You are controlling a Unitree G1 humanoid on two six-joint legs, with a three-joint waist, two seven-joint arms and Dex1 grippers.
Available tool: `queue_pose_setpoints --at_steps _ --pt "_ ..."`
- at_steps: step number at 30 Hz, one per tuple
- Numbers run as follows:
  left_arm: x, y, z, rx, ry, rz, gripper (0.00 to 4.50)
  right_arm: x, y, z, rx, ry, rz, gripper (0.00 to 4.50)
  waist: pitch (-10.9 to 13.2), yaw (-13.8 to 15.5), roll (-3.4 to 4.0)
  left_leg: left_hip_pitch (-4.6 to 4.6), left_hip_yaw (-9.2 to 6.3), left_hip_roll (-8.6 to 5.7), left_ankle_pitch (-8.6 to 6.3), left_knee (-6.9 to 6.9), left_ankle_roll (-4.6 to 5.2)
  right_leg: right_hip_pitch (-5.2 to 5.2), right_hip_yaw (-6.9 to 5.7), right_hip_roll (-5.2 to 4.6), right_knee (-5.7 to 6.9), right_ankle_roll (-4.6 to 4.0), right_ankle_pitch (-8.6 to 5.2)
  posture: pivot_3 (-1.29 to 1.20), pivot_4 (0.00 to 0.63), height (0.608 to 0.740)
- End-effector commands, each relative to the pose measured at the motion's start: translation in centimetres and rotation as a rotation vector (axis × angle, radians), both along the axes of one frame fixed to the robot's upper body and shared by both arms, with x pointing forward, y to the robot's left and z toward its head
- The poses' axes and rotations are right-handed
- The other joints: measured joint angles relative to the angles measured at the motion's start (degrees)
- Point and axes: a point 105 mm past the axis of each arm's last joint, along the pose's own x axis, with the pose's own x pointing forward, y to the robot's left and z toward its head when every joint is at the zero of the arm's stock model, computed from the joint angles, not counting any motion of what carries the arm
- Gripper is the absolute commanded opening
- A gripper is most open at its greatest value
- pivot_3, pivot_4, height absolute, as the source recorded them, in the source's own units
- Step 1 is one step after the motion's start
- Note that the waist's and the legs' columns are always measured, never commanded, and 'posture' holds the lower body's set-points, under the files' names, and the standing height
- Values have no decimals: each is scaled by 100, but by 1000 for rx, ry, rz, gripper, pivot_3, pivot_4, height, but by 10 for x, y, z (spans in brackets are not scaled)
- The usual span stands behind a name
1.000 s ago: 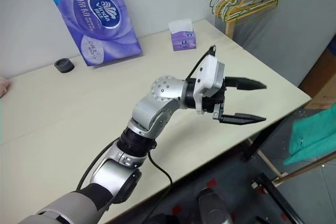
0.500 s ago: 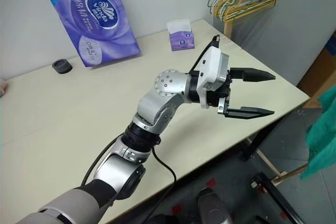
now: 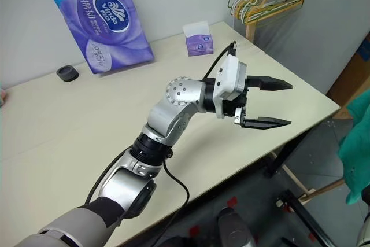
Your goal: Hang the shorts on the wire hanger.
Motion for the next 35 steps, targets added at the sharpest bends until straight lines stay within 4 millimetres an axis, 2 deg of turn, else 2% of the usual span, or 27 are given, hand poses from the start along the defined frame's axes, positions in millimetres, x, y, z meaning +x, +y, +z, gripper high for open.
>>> queue_pose_setpoints --at_steps 1,3,5,8,10,12,13,15,18,21,24,27,30,35 --pt "27 26 -9 15 -2 172 3683 -6 27 37 -245 -129 21 4451 -4 0 7 0 0 1 0 -1 0 -1 0 0 3 0 0 -396 114 740" --pt "44 43 -15 31 -5 290 3683 8 59 42 -402 -153 146 4451 -6 9 8 0 -2 3 0 0 -1 -3 -3 1 5 0 1 -365 108 740" --pt "62 62 -18 31 16 422 3683 23 92 36 -494 -172 297 4451 -13 28 -4 -1 -3 2 0 3 -1 -3 -2 -2 7 1 2 -329 99 740" --pt "91 106 -23 1 49 709 3683 45 146 1 -560 -152 550 4451 -47 57 -47 0 -13 5 1 5 -1 -3 -10 -3 11 5 8 -281 90 740" --pt "103 129 -25 -25 62 861 3683 52 166 -18 -576 -145 641 4451 -51 150 -50 11 -22 7 1 6 -4 -5 -20 -4 15 -9 22 -264 86 740" --pt "115 183 -36 -98 89 1195 3683 68 215 -62 -509 -148 873 4451 -79 279 -52 10 -23 4 3 8 -6 -15 -22 -8 18 -35 40 -181 73 740" --pt "117 209 -43 -127 98 1353 3683 72 233 -81 -466 -148 954 4451 -128 329 -64 7 -24 5 7 5 -15 -28 -21 -8 19 -41 44 -158 69 740" --pt "114 244 -55 -143 91 1579 3683 79 251 -104 -435 -145 1022 4451 -149 528 -76 5 -40 23 14 1 -48 -37 -32 6 29 -44 45 -86 66 740" --pt "91 281 -77 -213 120 1782 3683 89 280 -140 -413 -113 1148 4451 -172 932 -99 -46 -46 8 30 5 -73 -94 -32 -1 33 -79 72 -21 65 740" --pt "69 301 -104 -238 216 1894 3683 99 298 -158 -372 -117 1192 4451 -216 1396 -161 -47 -58 11 38 3 -89 -96 -48 1 30 -86 74 31 69 740" --pt "57 307 -121 -248 283 1930 3683 109 306 -169 -347 -123 1185 4451 -227 1866 -178 -50 -65 11 43 4 -98 -96 -62 -1 24 -100 83 74 71 740" --pt "56 306 -124 -269 301 1917 3683 118 302 -174 -301 -129 1146 4451 -240 2238 -200 -50 -73 10 47 7 -104 -90 -75 -1 16 -117 94 94 72 740" --pt "60 303 -120 -284 303 1888 3683 120 297 -177 -295 -124 1123 4451 -248 2388 -212 -49 -85 9 53 7 -108 -81 -89 -1 14 -122 96 98 71 740" --pt "72 292 -110 -291 278 1785 3683 118 288 -185 -278 -111 1083 4451 -258 2383 -220 -47 -88 13 63 4 -122 -83 -88 8 19 -127 98 82 67 740"
